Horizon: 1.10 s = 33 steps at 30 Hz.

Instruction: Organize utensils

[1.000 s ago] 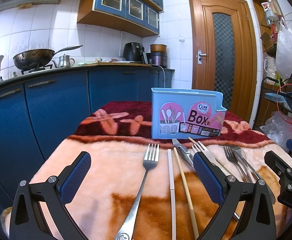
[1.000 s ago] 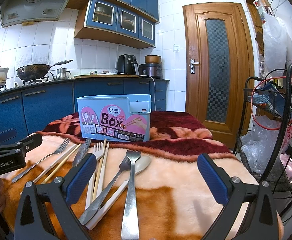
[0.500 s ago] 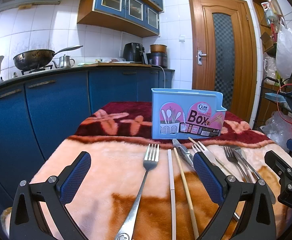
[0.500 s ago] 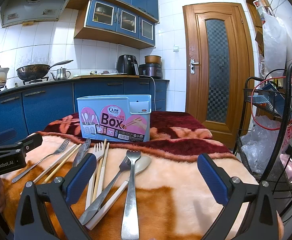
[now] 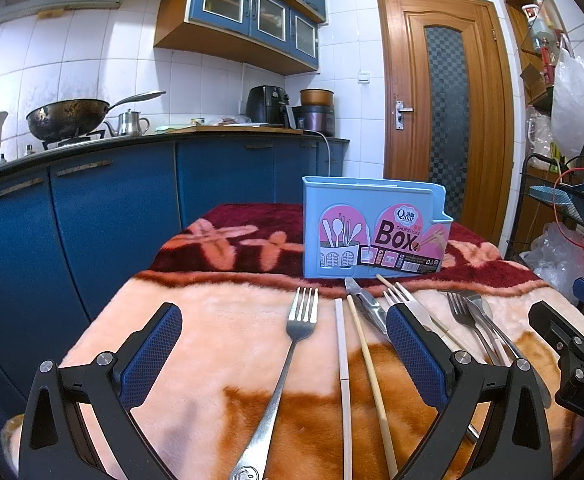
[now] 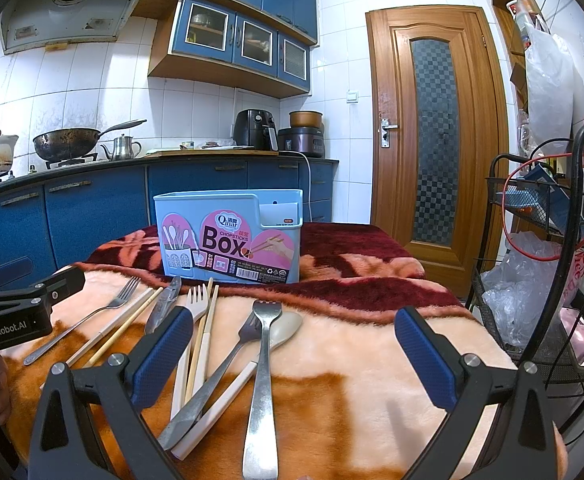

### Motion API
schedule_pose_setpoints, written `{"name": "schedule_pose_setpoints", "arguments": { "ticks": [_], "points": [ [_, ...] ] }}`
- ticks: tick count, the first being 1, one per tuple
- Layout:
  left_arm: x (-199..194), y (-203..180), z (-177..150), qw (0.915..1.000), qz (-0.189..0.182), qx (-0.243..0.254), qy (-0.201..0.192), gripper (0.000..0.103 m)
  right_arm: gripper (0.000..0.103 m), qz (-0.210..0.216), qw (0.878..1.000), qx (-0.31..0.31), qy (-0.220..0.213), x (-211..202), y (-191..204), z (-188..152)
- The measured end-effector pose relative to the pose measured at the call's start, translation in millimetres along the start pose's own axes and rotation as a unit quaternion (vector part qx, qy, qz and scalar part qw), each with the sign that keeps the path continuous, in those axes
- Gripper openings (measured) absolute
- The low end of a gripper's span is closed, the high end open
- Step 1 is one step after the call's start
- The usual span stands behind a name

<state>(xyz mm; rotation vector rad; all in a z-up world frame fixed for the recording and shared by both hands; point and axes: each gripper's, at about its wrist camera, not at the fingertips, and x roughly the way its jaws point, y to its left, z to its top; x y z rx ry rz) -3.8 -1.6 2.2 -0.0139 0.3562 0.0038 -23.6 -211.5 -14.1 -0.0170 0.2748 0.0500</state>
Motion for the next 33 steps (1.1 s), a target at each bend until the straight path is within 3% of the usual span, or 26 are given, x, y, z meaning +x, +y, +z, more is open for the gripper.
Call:
{"name": "schedule_pose_setpoints", "arguments": {
  "ticks": [28,33],
  "points": [
    [7.4,-2.5,0.8,0.9999,0.006,0.007,0.013,0.102,0.103,0.007,1.0,0.015,0.015,2.3,-5.8,-0.2],
    [13.9,-1.8,1.6,0.9994,0.0,0.008,0.033,0.102,0.103,0.022,0.998,0.022,0.061,13.1,-10.1,5.4]
  ]
}}
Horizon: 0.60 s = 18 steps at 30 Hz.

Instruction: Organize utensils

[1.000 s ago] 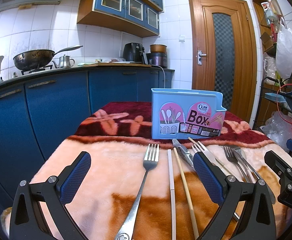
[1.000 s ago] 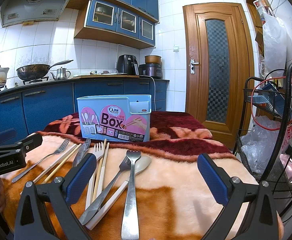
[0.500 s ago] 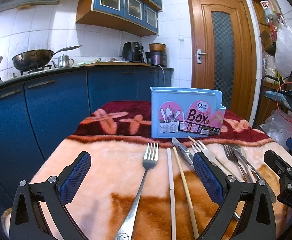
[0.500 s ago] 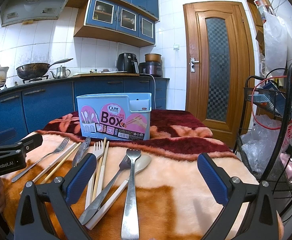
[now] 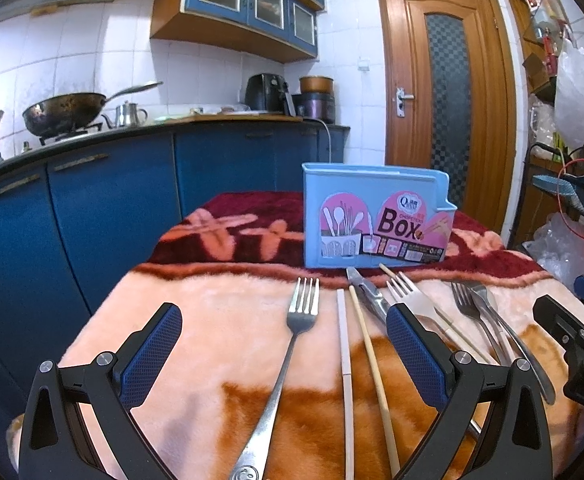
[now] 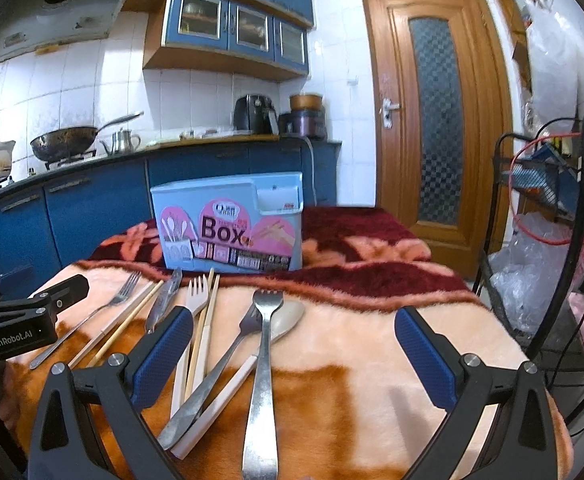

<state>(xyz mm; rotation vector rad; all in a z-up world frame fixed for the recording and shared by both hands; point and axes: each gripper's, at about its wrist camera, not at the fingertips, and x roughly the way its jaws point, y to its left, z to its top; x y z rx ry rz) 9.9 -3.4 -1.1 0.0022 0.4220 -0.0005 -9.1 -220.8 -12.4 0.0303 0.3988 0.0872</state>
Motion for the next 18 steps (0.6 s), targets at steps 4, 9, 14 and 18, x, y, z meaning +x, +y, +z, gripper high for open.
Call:
{"name": "schedule_pose_setpoints", "arguments": {
  "ticks": [4,9,14,18],
  "points": [
    [7.6,2.9,4.4,0.9993,-0.017,0.003,0.035,0.102,0.103,0.018,0.998,0.001,0.057,9.3,-3.4,10.2],
    [16.9,5.5,14.7,0.9961,-0.017,0.032,0.08,0.102,0.103,0.033,0.993,-0.006,0.109,17.5,-7.0,25.0],
    [33.5,12.1,24.9,0.9884,-0.034,0.037,0.144,0.102,0.086,0.017,0.982,-0.018,0.19,41.6,-10.3,35.7],
    [53.2,15.1,26.5,0.9765,-0.055,0.03,0.206,0.076,0.067,0.028,0.969,-0.023,0.243,59.9,-12.5,36.9]
  ]
}}
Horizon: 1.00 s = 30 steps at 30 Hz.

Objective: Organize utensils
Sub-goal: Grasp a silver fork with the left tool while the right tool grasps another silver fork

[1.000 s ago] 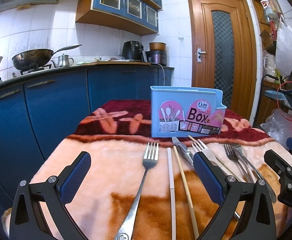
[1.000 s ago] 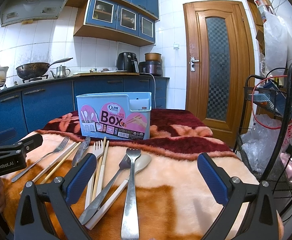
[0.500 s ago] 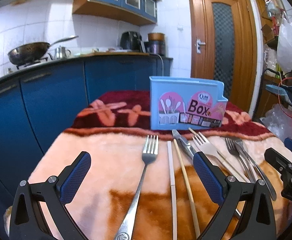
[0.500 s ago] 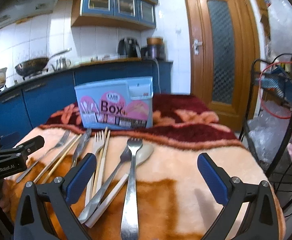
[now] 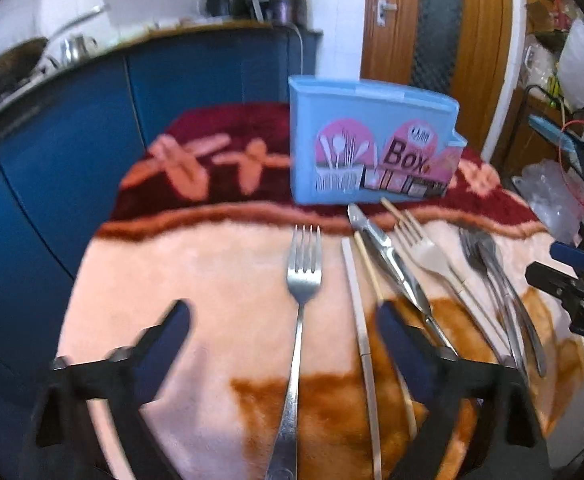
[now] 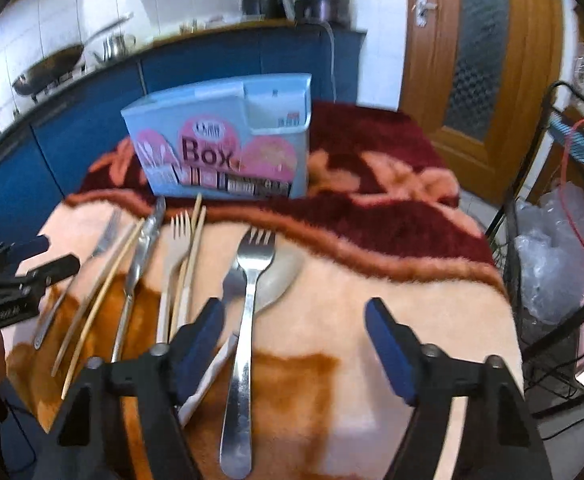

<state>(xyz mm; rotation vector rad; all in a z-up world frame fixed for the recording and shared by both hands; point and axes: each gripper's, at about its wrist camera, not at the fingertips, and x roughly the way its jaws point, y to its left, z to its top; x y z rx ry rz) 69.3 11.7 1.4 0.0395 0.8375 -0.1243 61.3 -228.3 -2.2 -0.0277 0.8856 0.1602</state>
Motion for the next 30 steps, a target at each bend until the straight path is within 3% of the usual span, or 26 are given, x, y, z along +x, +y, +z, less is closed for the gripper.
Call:
{"name": "schedule_pose_setpoints", "arguments": {
  "ticks": [3,8,12,15,22,30],
  "points": [
    [11.3,1.0,3.6,0.9993,-0.006,0.004,0.037,0.066,0.056,0.015,0.999,0.001,0.029,8.3,-1.1,6.2],
    [18.6,-6.4,7.8,0.9966,-0.025,0.036,0.07,0.057,0.038,0.045,0.997,-0.004,0.059,13.6,3.9,12.9],
    [23.7,-9.8,9.1,0.9931,-0.038,0.048,0.1,0.03,0.033,0.056,0.995,-0.021,0.08,14.2,12.5,14.5],
    [27.8,-10.9,9.5,0.9904,-0.042,0.058,0.118,0.021,0.027,0.053,0.994,-0.035,0.09,16.4,18.4,16.8],
    [42.2,-15.8,18.3,0.9846,-0.039,0.073,0.154,0.02,0.017,0.042,0.992,-0.047,0.111,27.1,22.4,26.6],
    [53.7,-20.7,31.1,0.9807,-0.037,0.075,0.177,0.02,0.017,0.048,0.991,-0.042,0.121,40.2,28.3,34.7]
  ]
}}
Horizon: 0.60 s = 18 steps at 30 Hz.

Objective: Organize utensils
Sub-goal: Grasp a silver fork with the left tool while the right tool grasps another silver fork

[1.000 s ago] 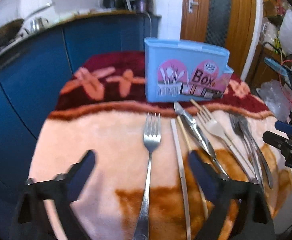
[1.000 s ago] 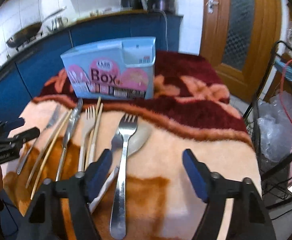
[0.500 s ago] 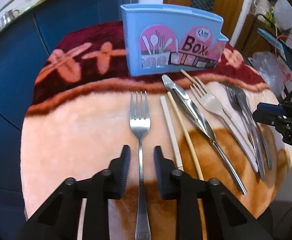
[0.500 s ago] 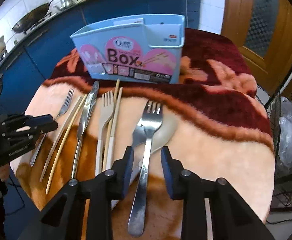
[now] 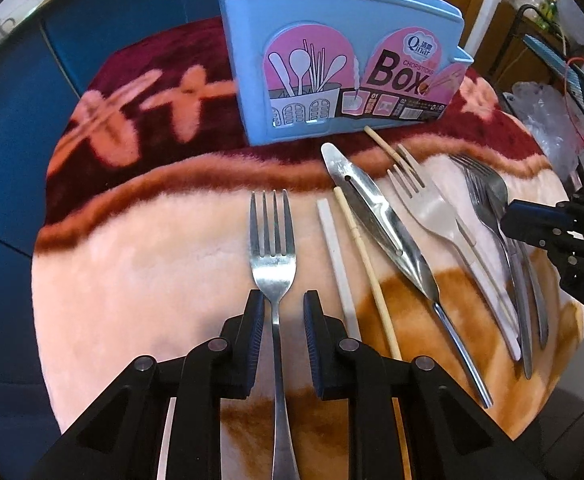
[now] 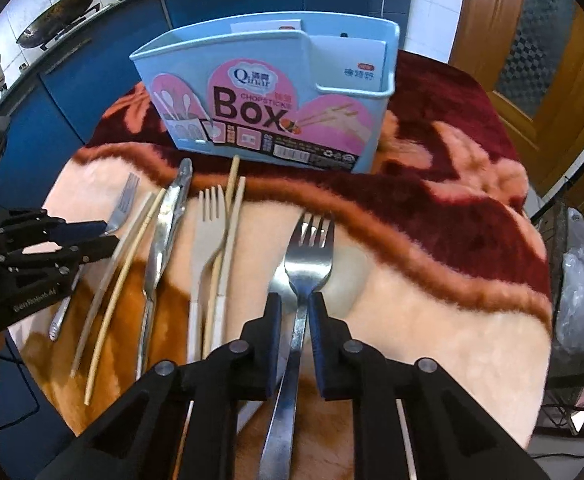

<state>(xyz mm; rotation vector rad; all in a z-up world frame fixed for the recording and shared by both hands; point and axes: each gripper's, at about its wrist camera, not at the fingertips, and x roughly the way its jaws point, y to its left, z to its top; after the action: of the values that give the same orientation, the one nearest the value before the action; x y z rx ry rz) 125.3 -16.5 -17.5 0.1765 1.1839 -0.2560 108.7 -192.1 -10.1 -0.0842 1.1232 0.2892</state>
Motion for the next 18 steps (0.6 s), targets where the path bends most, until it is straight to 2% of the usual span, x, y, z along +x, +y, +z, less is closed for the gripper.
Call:
{"name": "schedule_pose_setpoints", "arguments": {
  "ticks": [1,3,5,6,9,11,13,15,18],
  "points": [
    [-0.1,-0.7,0.3,1.0,0.0,0.001,0.0,0.02,0.016,0.004,1.0,0.0,0.016,2.2,0.1,1.1],
    [-0.3,-1.0,-0.3,1.0,0.0,0.003,-0.004,0.019,0.014,0.002,1.0,0.009,0.012,5.1,0.0,2.0],
    [-1.1,0.9,-2.9,0.9999,-0.007,0.002,-0.012,0.015,0.01,0.004,1.0,0.013,0.002,5.8,-0.7,0.8],
    [-2.0,2.0,-4.7,0.9998,-0.01,0.002,-0.018,0.009,0.01,0.006,1.0,0.02,-0.003,6.0,-2.0,-0.5],
    [-7.1,7.4,-13.3,0.999,-0.027,0.001,-0.036,0.003,0.009,0.018,0.999,0.034,-0.02,2.8,-5.6,-4.5],
    [-12.4,10.0,-21.6,0.9978,-0.04,-0.003,-0.052,0.003,0.008,0.028,0.998,0.041,-0.042,-5.0,-8.5,-9.5],
    [-20.0,11.9,-31.2,0.9959,-0.048,-0.009,-0.077,0.003,0.008,0.036,0.996,0.043,-0.075,-17.9,-10.6,-15.1],
    [-32.5,9.5,-40.2,0.992,-0.042,-0.007,-0.119,0.003,0.007,0.038,0.993,0.044,-0.107,-30.4,-11.8,-20.5],
    [-54.6,2.9,-50.8,0.9824,-0.021,-0.003,-0.186,0.003,0.005,0.037,0.986,0.046,-0.155,-47.7,-11.1,-27.2]
  ]
}}
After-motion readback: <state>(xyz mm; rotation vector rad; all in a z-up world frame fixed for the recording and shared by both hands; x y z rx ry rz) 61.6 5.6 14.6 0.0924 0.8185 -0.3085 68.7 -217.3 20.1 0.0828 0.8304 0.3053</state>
